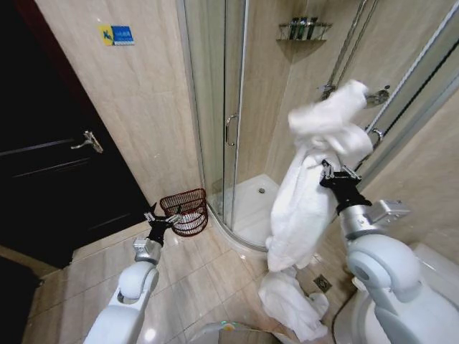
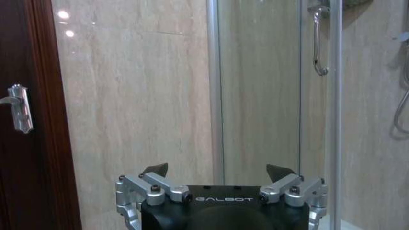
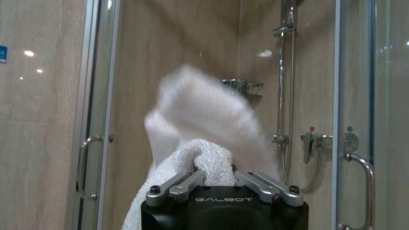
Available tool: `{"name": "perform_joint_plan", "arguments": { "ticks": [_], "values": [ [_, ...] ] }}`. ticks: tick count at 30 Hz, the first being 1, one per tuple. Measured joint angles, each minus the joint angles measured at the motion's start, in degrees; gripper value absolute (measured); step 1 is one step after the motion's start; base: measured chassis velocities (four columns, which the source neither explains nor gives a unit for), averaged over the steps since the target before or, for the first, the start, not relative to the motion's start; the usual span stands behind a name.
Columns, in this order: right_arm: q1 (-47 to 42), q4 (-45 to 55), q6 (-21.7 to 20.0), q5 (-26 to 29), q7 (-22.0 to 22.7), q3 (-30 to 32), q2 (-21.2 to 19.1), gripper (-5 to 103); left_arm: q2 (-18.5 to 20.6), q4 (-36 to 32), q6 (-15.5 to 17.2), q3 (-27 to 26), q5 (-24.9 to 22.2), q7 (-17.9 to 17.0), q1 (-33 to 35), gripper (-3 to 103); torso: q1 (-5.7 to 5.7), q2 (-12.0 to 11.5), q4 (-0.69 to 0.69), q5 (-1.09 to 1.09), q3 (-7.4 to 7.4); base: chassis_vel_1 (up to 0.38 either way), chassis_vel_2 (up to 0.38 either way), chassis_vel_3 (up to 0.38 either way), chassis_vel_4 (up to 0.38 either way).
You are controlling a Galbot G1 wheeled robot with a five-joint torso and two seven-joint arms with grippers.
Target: Discard the used towel into the hamper.
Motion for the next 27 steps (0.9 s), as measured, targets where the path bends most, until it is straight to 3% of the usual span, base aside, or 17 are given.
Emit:
{"name": "perform_joint_plan", "arguments": {
  "ticks": [27],
  "values": [
    [0.8, -0.2, 0.2, 0.1, -0.1, 0.1, -0.2, 5, 0.0, 0.2, -0.1, 0.3, 0.1, 0.0, -0.3, 100, 0.00, 0.0, 0.00, 0.01, 0.00, 0.000, 0.000, 0.000, 0.000]
  ]
}}
